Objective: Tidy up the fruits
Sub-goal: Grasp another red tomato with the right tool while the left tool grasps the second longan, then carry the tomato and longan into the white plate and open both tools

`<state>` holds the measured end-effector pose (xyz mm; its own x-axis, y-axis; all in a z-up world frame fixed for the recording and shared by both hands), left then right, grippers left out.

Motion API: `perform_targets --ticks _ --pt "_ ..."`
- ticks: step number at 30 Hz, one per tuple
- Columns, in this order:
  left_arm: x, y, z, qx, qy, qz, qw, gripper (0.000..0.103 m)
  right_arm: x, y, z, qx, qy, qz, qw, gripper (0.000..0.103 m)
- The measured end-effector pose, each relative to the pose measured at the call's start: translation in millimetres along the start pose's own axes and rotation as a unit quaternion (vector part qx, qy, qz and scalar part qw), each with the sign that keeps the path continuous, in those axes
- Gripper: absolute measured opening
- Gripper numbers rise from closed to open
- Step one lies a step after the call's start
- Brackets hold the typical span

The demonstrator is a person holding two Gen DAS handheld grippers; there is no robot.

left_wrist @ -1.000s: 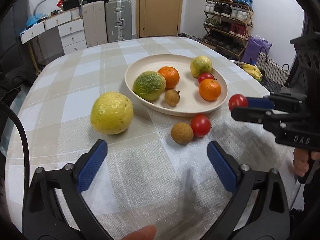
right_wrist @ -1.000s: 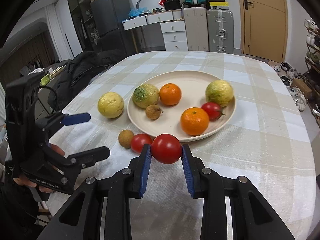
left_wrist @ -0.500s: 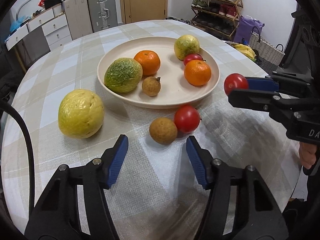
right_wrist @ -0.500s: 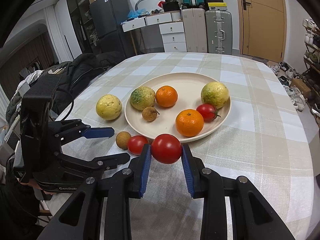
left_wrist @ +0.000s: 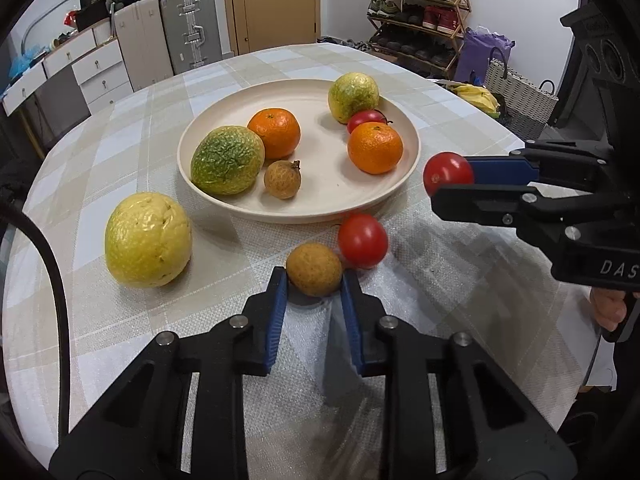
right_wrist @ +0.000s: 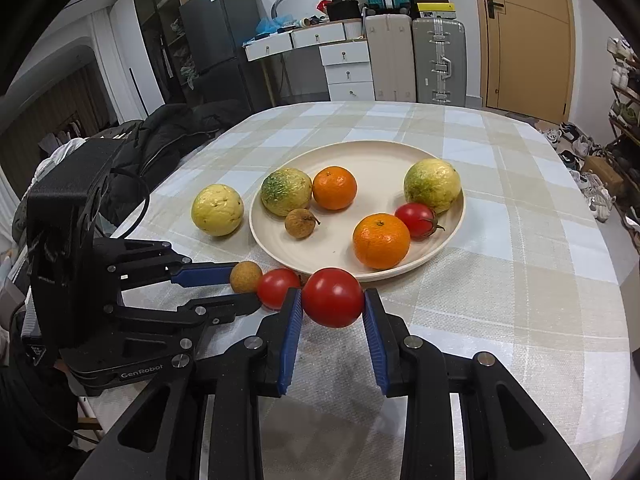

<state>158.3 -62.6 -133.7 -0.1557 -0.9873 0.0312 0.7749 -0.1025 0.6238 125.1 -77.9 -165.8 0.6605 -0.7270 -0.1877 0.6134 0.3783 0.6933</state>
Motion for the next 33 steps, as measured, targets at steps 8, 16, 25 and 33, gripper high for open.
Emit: perform_targets --ticks 8,16,25,33 --pt "-6 -1 10 0.017 -0.002 0.01 0.9998 0.024 0 0 -1 0.001 0.0 -0.001 1.0 0.031" --pt "-8 10 29 0.054 0.0 0.017 0.9984 0.024 4 5 5 0.018 0.001 -0.007 1.0 0.031" --pt "-13 27 59 0.111 0.005 0.035 0.9932 0.024 10 10 11 0.048 0.006 -0.025 0.999 0.031" --pt "-14 32 71 0.132 0.007 0.044 0.9902 0.024 12 17 17 0.071 0.001 -0.027 0.997 0.031"
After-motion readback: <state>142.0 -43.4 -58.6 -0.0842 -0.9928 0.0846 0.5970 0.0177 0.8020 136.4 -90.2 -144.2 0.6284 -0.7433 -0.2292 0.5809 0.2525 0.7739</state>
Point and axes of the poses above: each gripper's, at about its wrist camera, not at the fingertips, and z roughly against the way its jaws point, x to its right, y to its top, the point moved 10 cm from there along -z, roughly the way its jaws point, and after that the axes turned 1 degree about z, right-handed, at the moved point
